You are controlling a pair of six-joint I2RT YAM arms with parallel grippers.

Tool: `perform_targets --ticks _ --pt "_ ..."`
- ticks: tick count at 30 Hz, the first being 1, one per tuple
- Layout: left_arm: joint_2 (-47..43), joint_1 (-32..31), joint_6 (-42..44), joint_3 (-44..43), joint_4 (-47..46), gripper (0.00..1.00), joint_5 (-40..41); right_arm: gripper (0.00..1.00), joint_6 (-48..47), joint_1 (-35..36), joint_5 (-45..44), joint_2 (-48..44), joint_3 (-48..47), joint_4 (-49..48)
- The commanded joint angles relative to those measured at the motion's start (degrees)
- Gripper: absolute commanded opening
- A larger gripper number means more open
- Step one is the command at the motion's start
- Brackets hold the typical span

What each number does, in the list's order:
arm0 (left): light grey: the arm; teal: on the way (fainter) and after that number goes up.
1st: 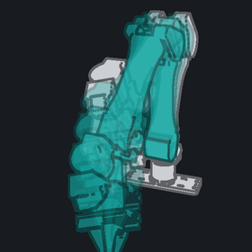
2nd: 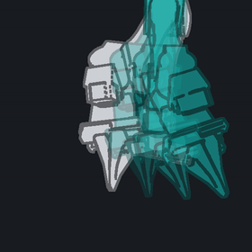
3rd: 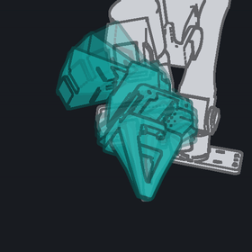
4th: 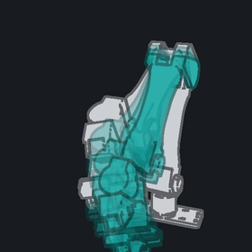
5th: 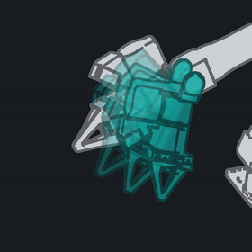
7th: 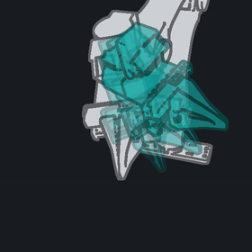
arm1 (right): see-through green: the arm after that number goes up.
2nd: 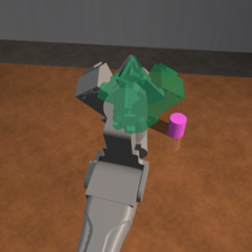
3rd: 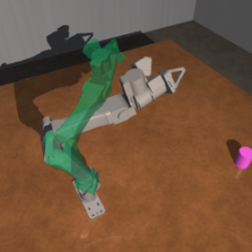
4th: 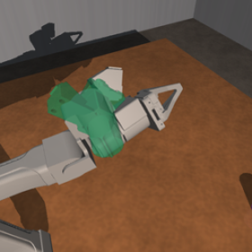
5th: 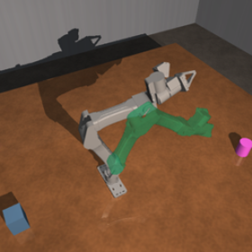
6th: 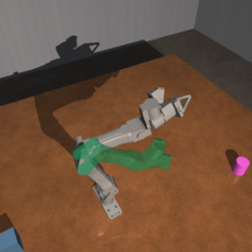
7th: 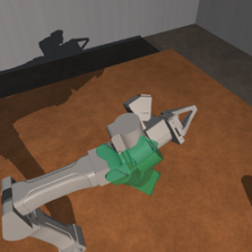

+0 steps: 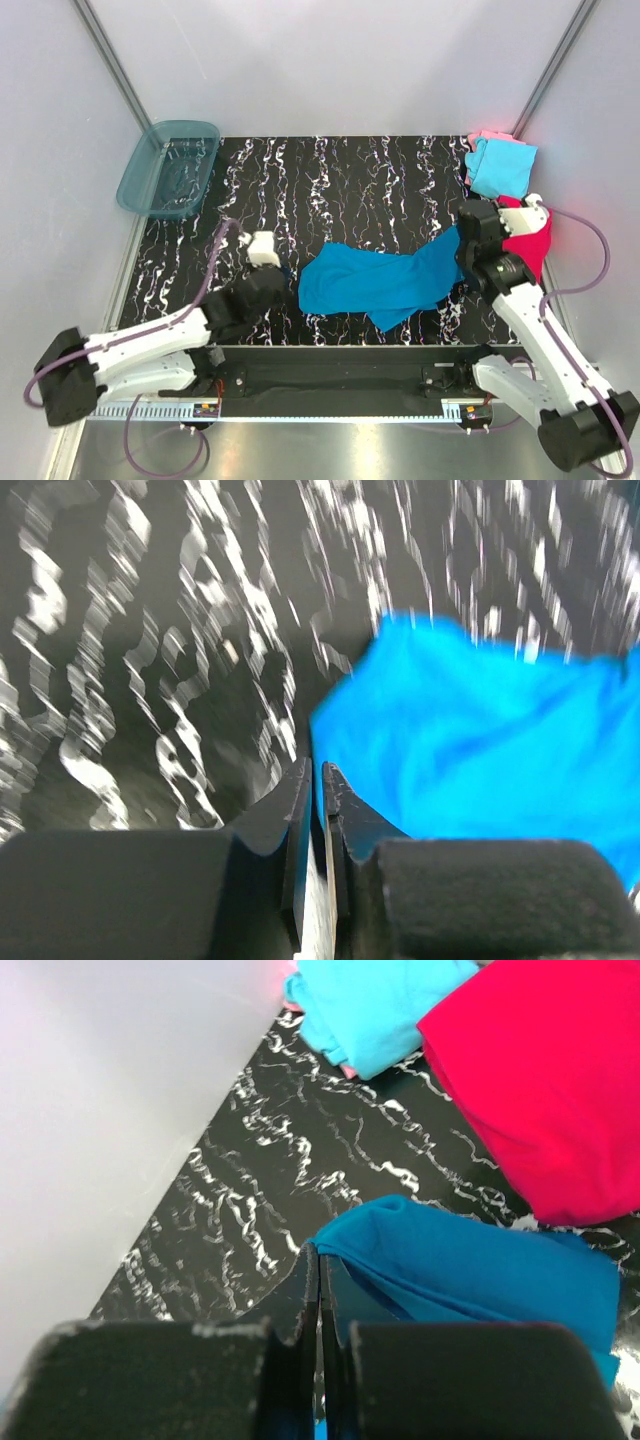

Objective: Fold and stack the t-shirts

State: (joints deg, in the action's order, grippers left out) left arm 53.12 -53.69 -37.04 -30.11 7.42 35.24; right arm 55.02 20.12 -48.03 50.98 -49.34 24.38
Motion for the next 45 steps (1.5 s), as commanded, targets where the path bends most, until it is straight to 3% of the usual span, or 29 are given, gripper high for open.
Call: perform_targets --ticks 1,8,12,21,23,24,25,31,39,43,45 --pt "3.9 -6.8 -5.5 1.1 -5.5 0.12 4.9 0.00 -3.0 -4.6 5.7 3.5 -2.8 -6.4" --pt "12.5 -14.9 -8.4 -1.2 -5.6 0.11 10.3 0.00 -2.8 -14.2 21.2 17.5 -8.0 -12.1" --pt "14.2 -16.6 -10.0 -0.1 -6.4 0.10 11.1 0.00 -4.0 -15.1 22.2 22.7 -8.9 -13.2" --pt "16.9 -19.5 -14.2 3.7 -8.2 0.11 10.8 0.00 -2.0 -15.8 24.1 25.2 -5.8 -16.6" --pt "17.1 -20.7 -15.2 4.4 -8.0 0.19 10.7 0.00 -2.0 -15.9 24.3 25.3 -5.8 -16.7" --pt "17.1 -21.7 -16.8 4.8 -7.5 0.38 11.3 0.00 -2.0 -16.0 24.4 25.3 -5.8 -16.8" --pt "17.2 -22.2 -17.8 5.1 -7.5 0.44 11.8 0.00 -2.0 -16.1 24.5 25.3 -5.8 -16.7" --pt "17.7 -23.4 -21.9 7.0 -5.8 0.59 12.3 0.00 -1.9 -16.1 25.3 25.8 -5.4 -17.4" --pt "21.5 -23.7 -22.3 7.3 -7.2 0.61 12.7 0.00 -1.6 -16.7 26.1 25.3 -4.8 -18.2" --pt "24.6 -23.6 -20.6 7.9 -12.7 0.60 13.5 0.00 -1.7 -16.7 26.4 25.1 -4.4 -18.8" --pt "26.9 -23.1 -19.6 7.6 -15.3 0.52 13.6 0.00 -1.7 -16.8 26.4 25.1 -4.4 -18.9"
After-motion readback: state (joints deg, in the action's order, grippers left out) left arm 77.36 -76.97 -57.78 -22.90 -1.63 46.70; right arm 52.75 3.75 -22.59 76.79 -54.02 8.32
